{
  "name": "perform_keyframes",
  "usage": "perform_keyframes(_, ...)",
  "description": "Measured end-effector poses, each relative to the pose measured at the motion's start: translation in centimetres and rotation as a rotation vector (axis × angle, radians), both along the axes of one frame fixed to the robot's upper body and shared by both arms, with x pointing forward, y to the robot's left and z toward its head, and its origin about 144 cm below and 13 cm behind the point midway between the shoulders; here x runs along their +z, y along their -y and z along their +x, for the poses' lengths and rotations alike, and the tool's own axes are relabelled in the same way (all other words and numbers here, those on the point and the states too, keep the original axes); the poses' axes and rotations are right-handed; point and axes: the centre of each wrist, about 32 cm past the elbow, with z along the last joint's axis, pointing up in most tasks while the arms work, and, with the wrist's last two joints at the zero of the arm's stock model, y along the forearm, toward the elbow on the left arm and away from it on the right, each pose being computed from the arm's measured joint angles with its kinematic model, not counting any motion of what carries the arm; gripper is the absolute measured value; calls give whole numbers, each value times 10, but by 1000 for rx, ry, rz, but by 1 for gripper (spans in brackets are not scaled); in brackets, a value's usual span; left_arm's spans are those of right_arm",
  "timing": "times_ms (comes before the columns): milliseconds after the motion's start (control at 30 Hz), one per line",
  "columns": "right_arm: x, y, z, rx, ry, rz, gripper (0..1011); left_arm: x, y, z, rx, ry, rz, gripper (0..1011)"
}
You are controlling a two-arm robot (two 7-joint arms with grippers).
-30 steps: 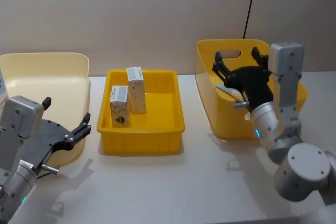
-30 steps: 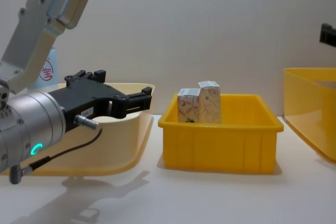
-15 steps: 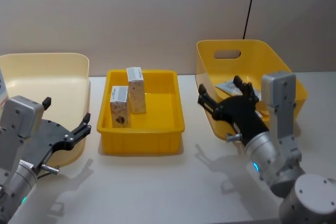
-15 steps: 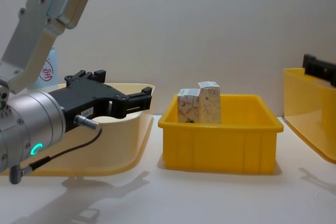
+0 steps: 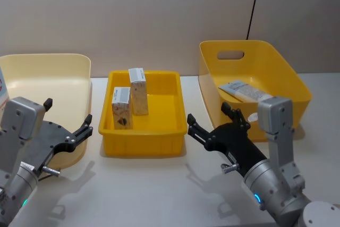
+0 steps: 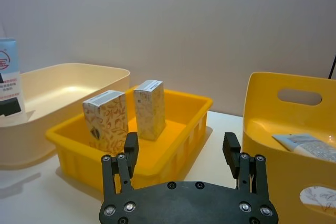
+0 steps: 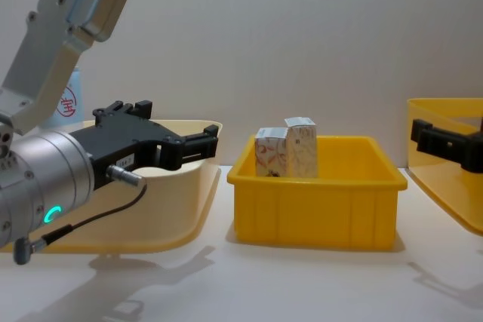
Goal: Bimanual collaborative sorting of washing and personal care products
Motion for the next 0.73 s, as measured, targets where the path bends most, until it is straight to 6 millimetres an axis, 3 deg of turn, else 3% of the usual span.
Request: perform_keyframes(733, -1, 0, -2, 5, -4, 1, 1001, 0, 0, 0, 0, 0, 0, 1003)
